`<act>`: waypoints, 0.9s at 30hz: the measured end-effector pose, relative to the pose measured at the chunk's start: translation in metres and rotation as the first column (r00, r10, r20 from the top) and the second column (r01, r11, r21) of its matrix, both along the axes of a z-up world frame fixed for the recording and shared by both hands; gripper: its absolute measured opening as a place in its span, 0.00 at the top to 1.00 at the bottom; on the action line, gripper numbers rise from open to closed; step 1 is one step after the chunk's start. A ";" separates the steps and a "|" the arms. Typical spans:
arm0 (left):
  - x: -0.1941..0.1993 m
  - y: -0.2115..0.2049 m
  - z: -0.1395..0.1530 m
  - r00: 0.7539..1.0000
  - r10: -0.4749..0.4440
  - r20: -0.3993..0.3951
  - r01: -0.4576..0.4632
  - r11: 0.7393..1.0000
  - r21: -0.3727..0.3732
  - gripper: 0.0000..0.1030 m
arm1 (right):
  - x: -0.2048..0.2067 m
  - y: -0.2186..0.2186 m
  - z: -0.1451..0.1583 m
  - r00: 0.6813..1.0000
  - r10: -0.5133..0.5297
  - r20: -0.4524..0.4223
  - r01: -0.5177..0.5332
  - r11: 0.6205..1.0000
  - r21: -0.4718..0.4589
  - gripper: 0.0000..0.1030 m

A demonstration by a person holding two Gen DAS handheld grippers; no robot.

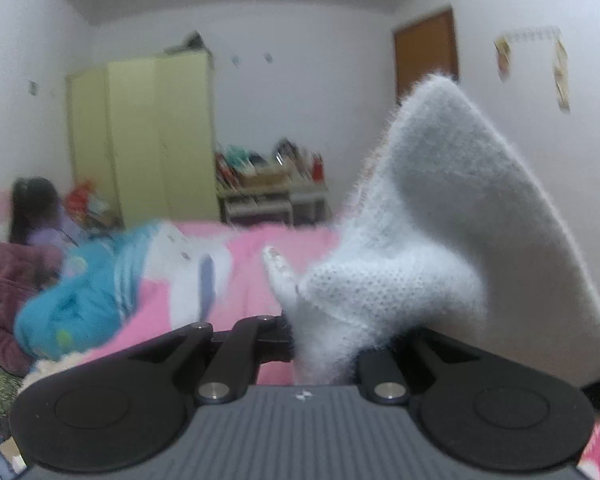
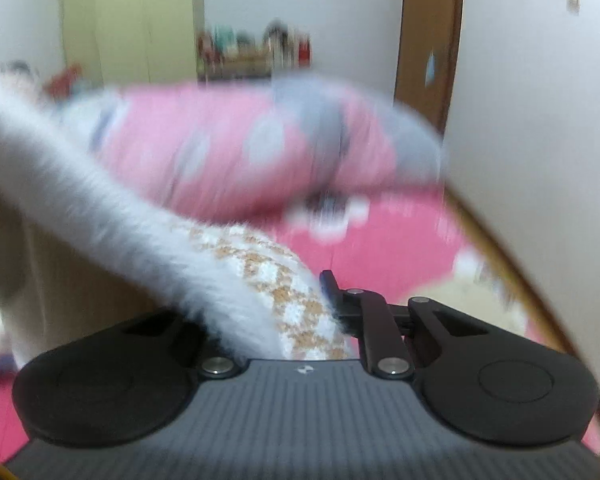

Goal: Fold clothes

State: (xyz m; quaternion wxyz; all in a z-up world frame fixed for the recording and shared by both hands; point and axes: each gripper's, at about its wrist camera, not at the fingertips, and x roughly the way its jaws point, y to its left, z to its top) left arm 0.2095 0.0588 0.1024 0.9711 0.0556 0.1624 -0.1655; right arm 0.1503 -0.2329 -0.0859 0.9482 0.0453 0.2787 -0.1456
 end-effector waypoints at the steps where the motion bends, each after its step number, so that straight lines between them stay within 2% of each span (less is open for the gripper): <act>1: -0.005 0.000 0.008 1.000 0.013 0.020 -0.013 1.000 -0.009 0.91 | 0.001 -0.004 0.020 0.999 0.008 0.037 -0.007 1.000 -0.029 0.89; 6: -0.041 0.007 0.052 0.989 0.095 0.114 -0.086 0.993 -0.080 0.91 | -0.003 -0.022 0.106 0.975 0.084 0.207 -0.049 0.984 -0.169 0.90; 12: -0.084 0.003 0.085 0.965 0.156 0.211 -0.134 0.984 -0.113 0.90 | -0.041 -0.043 0.156 0.929 0.184 0.320 -0.107 0.964 -0.243 0.90; 19: -0.140 -0.008 0.111 0.942 0.170 0.291 -0.137 0.982 -0.128 0.90 | -0.086 -0.068 0.213 0.848 0.302 0.435 -0.159 0.929 -0.334 0.90; 22: -0.169 -0.012 0.121 0.943 0.152 0.295 -0.117 0.984 -0.135 0.90 | -0.107 -0.080 0.235 0.812 0.346 0.469 -0.187 0.917 -0.353 0.90; 27: -0.221 -0.018 0.130 0.957 0.088 0.277 -0.057 0.991 -0.118 0.90 | -0.155 -0.095 0.252 0.795 0.392 0.463 -0.262 0.911 -0.319 0.90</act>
